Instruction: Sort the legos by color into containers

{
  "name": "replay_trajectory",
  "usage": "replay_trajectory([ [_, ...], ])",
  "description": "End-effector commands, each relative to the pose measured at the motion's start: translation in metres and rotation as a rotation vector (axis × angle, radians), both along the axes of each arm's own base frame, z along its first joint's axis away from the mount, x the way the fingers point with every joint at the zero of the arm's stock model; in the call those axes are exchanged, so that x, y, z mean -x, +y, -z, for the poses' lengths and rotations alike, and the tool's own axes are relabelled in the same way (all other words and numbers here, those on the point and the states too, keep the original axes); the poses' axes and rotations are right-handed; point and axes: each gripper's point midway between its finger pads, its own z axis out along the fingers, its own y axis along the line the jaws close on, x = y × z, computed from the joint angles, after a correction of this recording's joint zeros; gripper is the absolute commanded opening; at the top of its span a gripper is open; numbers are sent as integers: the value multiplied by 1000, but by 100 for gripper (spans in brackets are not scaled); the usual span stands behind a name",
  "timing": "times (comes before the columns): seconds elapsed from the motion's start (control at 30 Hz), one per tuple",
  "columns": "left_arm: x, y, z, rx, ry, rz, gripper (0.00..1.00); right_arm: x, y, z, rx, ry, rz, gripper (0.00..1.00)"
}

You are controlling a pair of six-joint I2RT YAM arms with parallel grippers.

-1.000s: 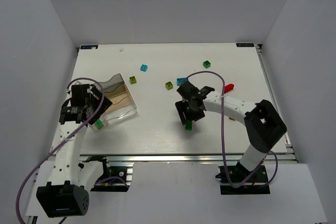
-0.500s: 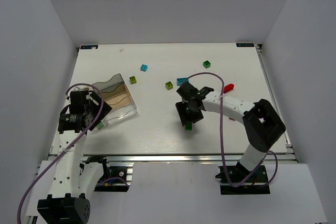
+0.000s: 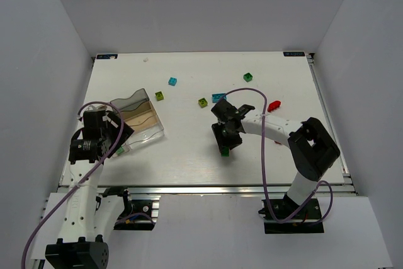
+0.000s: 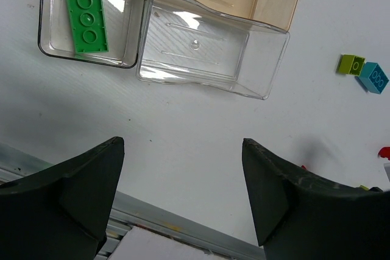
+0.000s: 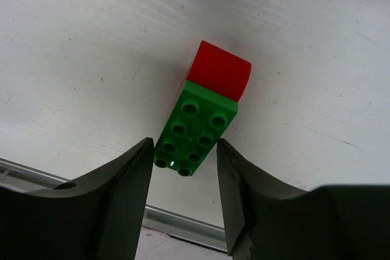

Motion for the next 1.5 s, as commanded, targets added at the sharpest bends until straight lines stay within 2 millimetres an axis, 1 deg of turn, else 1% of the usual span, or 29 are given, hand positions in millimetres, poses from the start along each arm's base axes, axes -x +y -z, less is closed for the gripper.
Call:
replay_trajectory([
  [0.0,5,-3,4,15,5,5,88,-4,3,1,-7,-11,16,50],
  [0.03,5,-3,4,15,5,4,88,-4,2,1,-6,-10,16,50],
  [0.07,5,-3,4,15,5,4,88,-3,3,1,-7,-13,12,45],
  [0.13,5,-4,4,17,5,5,88,-4,1,3,1,-15,16,44],
  [0.2,5,-4,4,18,7,6,88,-4,0,5,7,-21,15,39],
  [0.23,5,-4,4,18,4,8,87,-5,-2,5,11,-23,20,37],
  [0.27,5,-6,3,23,0,13,88,-6,-3,7,18,-23,22,33],
  [0.33,3,-7,1,26,-16,26,88,-9,-6,6,33,-38,26,30],
  [0.37,0,-17,-4,62,-43,69,88,-12,-8,5,41,-50,22,25],
  [0.4,-2,-21,-6,70,-64,104,87,-13,-7,4,41,-57,19,22],
  [0.43,-8,-27,-13,85,-106,134,88,-15,-8,1,36,-68,21,18],
  [0.47,-9,-32,-15,103,-125,161,88,-15,-9,2,36,-67,11,10],
  [0.5,-10,-44,-21,147,-152,218,88,-15,-8,1,28,-70,5,8],
  [0.53,-10,-48,-21,160,-166,247,88,-15,-7,0,20,-75,0,5],
  [0.57,-14,-53,-26,175,-198,271,88,-14,-10,1,26,-76,-16,1],
  [0.6,-12,-61,-30,207,-215,310,88,-16,-10,2,22,-90,-22,0],
  [0.63,-15,-65,-33,218,-235,328,88,-16,-10,2,24,-99,-29,0],
  [0.7,-13,-72,-32,249,-236,360,88,-17,-18,7,55,-118,-43,2],
  [0.73,-13,-72,-33,251,-239,367,88,-19,-18,8,60,-134,-48,6],
  [0.8,-12,-73,-31,252,-235,369,88,-20,-24,12,81,-142,-57,10],
  [0.83,-12,-73,-30,250,-236,370,88,-21,-23,14,82,-146,-59,15],
  [1.0,-13,-72,-28,245,-232,371,88,-22,-20,16,79,-145,-63,23],
  [1.13,-14,-72,-26,247,-227,369,89,-22,-17,18,77,-137,-63,35],
  [1.3,-13,-71,-24,245,-228,367,89,-22,-17,20,78,-130,-64,41],
  [1.43,-11,-70,-21,242,-220,360,89,-21,-17,21,80,-126,-67,48],
  [1.47,-10,-71,-21,243,-220,361,89,-21,-17,22,80,-123,-65,48],
])
